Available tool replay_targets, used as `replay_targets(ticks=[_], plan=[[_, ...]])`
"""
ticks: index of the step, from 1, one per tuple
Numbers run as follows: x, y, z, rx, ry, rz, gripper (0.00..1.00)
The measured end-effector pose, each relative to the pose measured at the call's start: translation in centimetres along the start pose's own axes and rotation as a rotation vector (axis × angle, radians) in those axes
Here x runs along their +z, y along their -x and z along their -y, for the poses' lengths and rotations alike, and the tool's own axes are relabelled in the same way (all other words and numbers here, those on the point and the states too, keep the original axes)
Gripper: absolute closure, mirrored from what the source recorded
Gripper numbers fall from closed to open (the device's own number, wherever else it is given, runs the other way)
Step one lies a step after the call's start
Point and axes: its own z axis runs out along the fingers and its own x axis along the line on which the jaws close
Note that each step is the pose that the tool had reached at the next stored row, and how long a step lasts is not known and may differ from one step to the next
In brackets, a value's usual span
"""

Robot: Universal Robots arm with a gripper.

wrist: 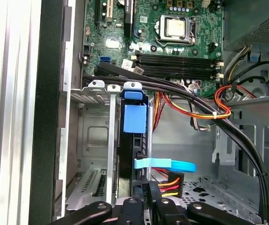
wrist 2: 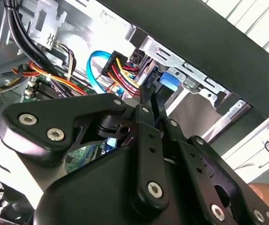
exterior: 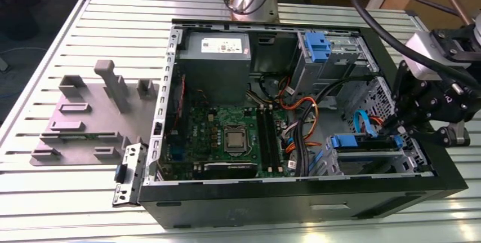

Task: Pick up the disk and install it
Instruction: 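Insert the second disk wire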

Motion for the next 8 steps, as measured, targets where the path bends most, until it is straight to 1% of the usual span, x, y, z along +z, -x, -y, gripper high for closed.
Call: replay_targets(ticks=[8], plan=[[0.29,-0.05,-0.1,0.0,0.0,-0.0002,0.83]])
